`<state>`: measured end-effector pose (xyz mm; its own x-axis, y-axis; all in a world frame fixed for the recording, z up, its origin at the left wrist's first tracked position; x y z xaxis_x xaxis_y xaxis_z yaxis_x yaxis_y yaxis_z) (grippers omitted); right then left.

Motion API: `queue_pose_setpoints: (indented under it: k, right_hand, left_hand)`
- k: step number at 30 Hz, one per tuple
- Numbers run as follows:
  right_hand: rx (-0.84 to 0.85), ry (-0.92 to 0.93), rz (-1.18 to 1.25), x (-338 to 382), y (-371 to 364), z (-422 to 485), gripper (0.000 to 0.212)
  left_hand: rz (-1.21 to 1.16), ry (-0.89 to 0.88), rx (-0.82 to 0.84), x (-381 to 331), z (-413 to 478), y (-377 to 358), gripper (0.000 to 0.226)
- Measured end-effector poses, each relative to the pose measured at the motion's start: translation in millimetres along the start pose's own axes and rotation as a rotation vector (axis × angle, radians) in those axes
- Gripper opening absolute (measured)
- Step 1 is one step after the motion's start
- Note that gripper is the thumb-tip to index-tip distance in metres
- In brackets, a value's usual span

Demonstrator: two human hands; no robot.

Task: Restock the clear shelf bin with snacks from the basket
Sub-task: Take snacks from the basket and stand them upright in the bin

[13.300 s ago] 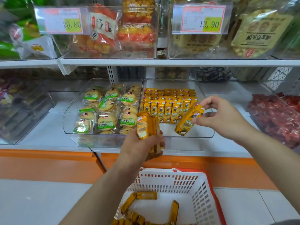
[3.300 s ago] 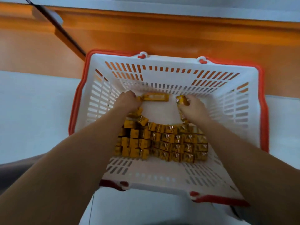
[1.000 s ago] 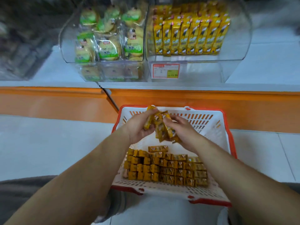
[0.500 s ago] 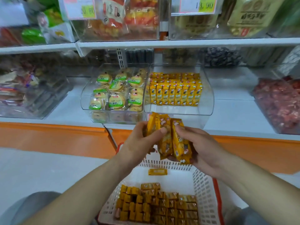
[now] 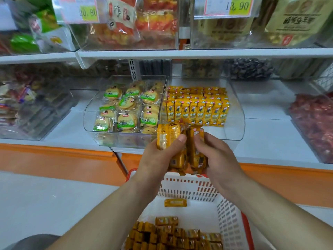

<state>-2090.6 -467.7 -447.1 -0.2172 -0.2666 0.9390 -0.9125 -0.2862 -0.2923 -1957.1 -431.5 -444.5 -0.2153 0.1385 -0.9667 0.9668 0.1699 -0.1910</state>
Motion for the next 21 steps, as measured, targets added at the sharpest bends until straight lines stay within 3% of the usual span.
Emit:
queue_pose_setpoints:
  k: [6, 10, 12, 15, 18, 21]
  right_hand:
    - [0.001, -0.094, 0.146, -6.0, -6.8, 13.1, 0.026]
    - [-0.08, -0.073, 0.076, -0.6, -1.2, 21.8, 0.02]
    - [-0.144, -0.039, 0.04, 4.3, 5.0, 23.8, 0.015]
    - [-0.162, -0.047, 0.039, 12.1, 8.3, 24.4, 0.024]
    - [-0.21, -0.096, 0.012, 14.3, 11.4, 24.4, 0.03]
    - [-0.211, -0.169, 0.131, 8.2, 10.3, 25.1, 0.031]
  left_hand:
    - [0.028, -0.009, -0.031, -4.8, 9.1, 7.2, 0.05]
    - [-0.01, 0.001, -0.048, -10.8, 12.4, 18.4, 0.053]
    - [-0.013, -0.006, -0.044, -13.9, 13.8, 24.6, 0.047]
    - [-0.006, -0.002, -0.02, -15.6, 14.1, 32.5, 0.033]
    - [0.008, -0.007, -0.063, -19.0, 14.8, 43.6, 0.051]
    - [-0.01, -0.022, -0.107, -25.4, 17.0, 53.2, 0.064]
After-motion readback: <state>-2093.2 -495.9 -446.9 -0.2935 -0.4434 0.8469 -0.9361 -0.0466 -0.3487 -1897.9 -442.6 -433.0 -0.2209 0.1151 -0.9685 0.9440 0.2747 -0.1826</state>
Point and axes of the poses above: each hand's wrist, its own z-axis towards the middle knuckle, its own y-axis out of the back of the hand, x = y × z, the point moved 6 cm from there along z, towards the middle knuckle, and after that the axes turned 4 degrees about -y, right-handed, at the moved point
